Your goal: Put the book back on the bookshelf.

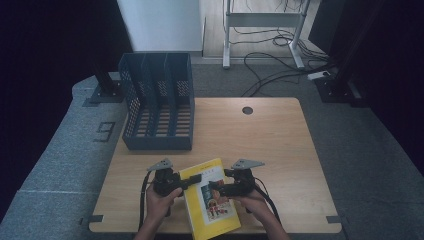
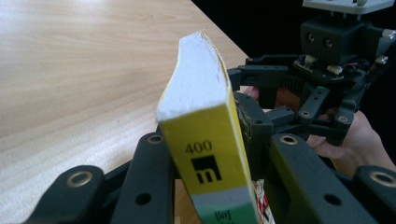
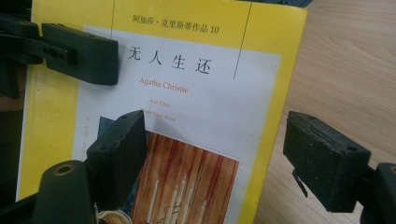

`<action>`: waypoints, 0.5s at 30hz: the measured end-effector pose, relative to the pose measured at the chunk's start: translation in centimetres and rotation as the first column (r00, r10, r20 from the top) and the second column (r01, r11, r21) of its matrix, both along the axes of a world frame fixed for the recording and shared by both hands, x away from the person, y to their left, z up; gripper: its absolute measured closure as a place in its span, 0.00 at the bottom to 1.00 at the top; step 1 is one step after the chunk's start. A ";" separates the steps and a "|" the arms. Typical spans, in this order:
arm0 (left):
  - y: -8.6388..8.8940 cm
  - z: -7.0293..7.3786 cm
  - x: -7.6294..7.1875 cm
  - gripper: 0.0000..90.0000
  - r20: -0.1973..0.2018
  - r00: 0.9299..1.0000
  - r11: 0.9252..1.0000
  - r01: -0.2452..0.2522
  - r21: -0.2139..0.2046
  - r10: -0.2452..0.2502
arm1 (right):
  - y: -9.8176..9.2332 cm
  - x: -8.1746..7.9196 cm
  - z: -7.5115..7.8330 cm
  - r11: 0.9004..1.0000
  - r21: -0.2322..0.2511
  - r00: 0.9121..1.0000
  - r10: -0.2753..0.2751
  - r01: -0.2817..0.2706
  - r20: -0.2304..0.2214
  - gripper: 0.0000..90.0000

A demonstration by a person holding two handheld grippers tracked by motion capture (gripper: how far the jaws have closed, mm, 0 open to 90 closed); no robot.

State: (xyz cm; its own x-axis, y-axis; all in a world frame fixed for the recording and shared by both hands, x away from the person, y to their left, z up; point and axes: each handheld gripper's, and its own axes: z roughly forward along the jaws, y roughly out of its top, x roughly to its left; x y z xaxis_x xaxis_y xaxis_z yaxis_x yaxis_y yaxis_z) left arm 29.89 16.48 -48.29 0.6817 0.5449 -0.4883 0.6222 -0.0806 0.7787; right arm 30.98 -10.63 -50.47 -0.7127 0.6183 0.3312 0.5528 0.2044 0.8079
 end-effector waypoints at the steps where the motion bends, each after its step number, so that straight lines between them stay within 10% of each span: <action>1: -0.1 0.4 0.1 0.79 0.008 1.000 1.000 0.002 -0.005 -0.002 | -0.2 0.1 0.1 1.000 0.015 1.000 -0.002 0.002 0.002 0.24; 15: 0.0 4.2 0.2 0.84 0.131 0.991 0.999 -0.031 0.023 0.027 | -1.0 0.0 0.5 0.999 0.041 0.999 -0.029 0.029 0.022 0.24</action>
State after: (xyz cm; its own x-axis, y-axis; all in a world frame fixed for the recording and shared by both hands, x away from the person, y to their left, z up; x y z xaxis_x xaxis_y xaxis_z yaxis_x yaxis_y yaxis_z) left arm 30.11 16.49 -44.06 0.7224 0.5762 -0.3824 0.5179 -0.0844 0.8513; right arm 30.99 -11.62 -49.98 -0.7023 0.6250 0.3409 0.5396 0.1550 0.8275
